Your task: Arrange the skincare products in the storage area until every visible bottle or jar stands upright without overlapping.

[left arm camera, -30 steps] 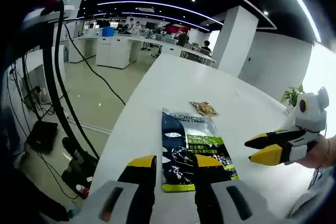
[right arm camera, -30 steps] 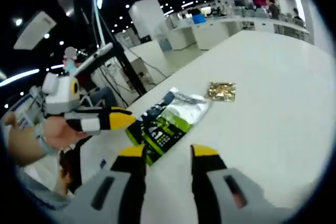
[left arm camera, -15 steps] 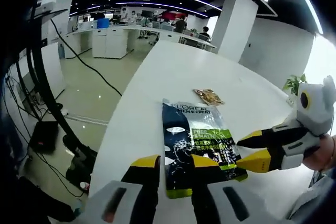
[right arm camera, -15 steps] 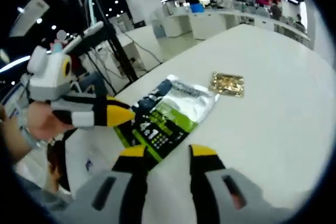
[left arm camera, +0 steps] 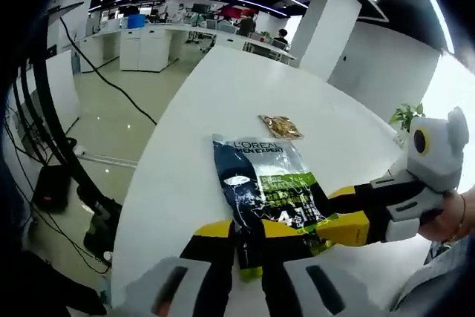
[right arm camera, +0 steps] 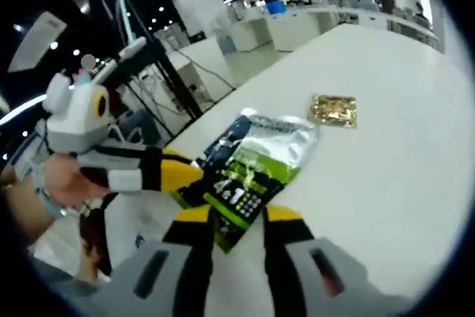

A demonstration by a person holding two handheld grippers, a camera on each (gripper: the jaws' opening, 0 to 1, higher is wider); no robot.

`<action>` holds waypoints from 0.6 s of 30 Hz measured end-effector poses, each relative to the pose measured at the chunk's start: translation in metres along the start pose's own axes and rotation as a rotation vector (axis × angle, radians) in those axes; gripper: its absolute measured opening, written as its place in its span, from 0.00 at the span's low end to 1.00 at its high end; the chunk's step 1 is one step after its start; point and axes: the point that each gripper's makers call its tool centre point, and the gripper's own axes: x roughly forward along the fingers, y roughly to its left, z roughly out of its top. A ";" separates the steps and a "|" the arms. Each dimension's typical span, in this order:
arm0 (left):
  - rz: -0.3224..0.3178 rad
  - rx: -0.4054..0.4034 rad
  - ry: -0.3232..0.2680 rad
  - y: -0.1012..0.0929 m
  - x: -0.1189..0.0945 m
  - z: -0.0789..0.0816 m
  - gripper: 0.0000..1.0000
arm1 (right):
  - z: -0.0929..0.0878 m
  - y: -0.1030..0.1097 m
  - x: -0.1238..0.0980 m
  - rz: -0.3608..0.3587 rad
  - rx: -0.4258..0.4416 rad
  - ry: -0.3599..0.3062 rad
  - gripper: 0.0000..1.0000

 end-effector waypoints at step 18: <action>-0.034 -0.045 -0.040 -0.019 -0.016 0.000 0.01 | 0.008 -0.006 -0.016 -0.004 -0.040 -0.012 0.01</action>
